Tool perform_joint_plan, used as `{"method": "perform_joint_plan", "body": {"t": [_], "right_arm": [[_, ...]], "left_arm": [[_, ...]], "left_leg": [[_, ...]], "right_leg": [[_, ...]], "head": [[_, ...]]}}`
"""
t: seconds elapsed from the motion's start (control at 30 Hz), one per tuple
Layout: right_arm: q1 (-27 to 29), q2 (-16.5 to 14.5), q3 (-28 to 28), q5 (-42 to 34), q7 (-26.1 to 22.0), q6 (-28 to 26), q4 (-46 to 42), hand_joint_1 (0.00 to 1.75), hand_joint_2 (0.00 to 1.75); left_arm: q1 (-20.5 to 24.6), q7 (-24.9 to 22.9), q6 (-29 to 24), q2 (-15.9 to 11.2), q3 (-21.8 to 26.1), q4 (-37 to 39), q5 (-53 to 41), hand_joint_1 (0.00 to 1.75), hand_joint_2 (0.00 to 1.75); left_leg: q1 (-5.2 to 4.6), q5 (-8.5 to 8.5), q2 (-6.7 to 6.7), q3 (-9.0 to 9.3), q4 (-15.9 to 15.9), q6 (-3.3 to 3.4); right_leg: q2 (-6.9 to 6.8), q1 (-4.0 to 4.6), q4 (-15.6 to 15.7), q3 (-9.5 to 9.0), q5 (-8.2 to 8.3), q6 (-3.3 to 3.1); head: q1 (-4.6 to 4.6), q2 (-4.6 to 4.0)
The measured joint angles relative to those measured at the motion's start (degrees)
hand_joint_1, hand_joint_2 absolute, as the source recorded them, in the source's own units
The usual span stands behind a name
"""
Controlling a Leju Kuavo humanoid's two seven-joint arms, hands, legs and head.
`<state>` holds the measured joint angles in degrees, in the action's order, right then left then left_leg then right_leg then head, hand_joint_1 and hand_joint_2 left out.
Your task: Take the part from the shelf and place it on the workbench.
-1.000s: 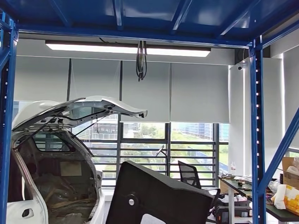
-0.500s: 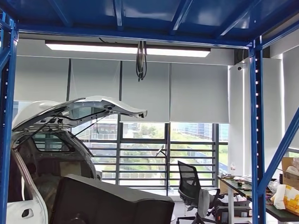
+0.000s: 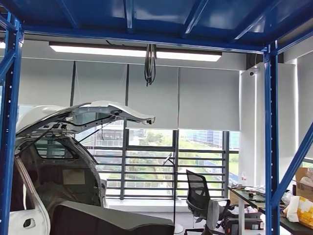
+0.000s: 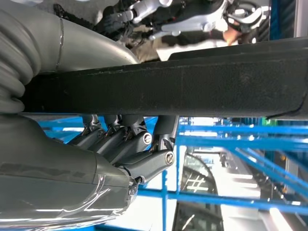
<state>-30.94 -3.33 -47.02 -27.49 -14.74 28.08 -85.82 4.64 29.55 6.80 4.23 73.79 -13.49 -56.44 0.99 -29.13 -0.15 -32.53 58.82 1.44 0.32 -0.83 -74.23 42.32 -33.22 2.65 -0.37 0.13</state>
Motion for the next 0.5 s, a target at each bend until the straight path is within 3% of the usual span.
{"method": "perform_joint_plan", "body": {"t": [0.1,0.17,0.3,0.37,0.43,0.47,0.5], "right_arm": [[0.2,0.5,0.0,0.4,-0.7,-0.1,0.1,1.75,1.75],[0.4,0.7,0.0,0.7,-1.1,-0.2,0.0,1.75,1.75],[1.2,1.2,0.3,1.3,-1.7,-0.5,-0.1,1.75,1.75],[1.5,1.2,0.4,1.8,-2.1,-0.5,-0.2,1.75,1.75],[2.1,1.4,0.4,2.2,-2.3,-0.5,-0.3,1.75,1.75],[2.5,1.5,0.4,2.4,-2.4,-0.5,-0.3,1.75,1.75],[2.9,1.6,0.4,2.5,-2.5,-0.5,-0.3,1.75,1.75]], "left_arm": [[-0.1,0.0,0.0,-0.1,0.0,0.0,0.0,0.00,1.75],[-0.1,-0.2,0.0,-0.1,0.0,0.0,0.0,0.00,1.75],[-0.3,-0.5,0.0,-0.2,0.0,0.0,-0.4,0.00,1.75],[-0.4,-0.8,0.0,-0.2,0.0,0.0,-0.6,0.00,1.75],[-0.6,-1.0,-0.1,-0.2,0.0,0.0,-0.7,0.00,1.75],[-0.8,-1.1,-0.1,-0.3,0.0,0.0,-0.7,0.00,1.75],[-0.9,-1.1,-0.1,-0.4,0.0,0.0,-0.7,0.00,1.75]], "left_leg": [[0.20,-0.54,-0.09,0.61,0.0,-0.79],[0.21,-0.78,-0.10,0.70,0.0,-1.47],[0.61,-1.65,-0.05,0.53,0.5,-2.77],[0.60,-4.45,-0.04,-1.59,5.1,-2.91],[0.55,-7.52,-0.04,-5.29,12.6,-3.01],[0.56,-8.00,-0.04,-6.61,14.9,-3.08],[0.58,-7.41,-0.04,-7.00,15.3,-3.13]], "right_leg": [[-0.09,0.00,11.0,-5.03,5.58,-0.13],[-0.03,0.34,14.8,-6.82,6.44,-0.74],[0.05,0.69,15.6,-7.19,6.34,-2.43],[-0.08,0.58,16.0,-7.46,6.49,-3.07],[-0.12,0.69,16.0,-7.48,6.48,-3.29],[-0.11,0.74,16.0,-7.49,6.47,-3.32],[-0.06,0.76,15.9,-7.50,6.47,-3.33]], "head": [[-0.01,0.00],[0.03,0.01],[0.07,0.00],[0.08,0.00],[0.08,0.00],[0.08,0.00],[0.08,0.00]]}}
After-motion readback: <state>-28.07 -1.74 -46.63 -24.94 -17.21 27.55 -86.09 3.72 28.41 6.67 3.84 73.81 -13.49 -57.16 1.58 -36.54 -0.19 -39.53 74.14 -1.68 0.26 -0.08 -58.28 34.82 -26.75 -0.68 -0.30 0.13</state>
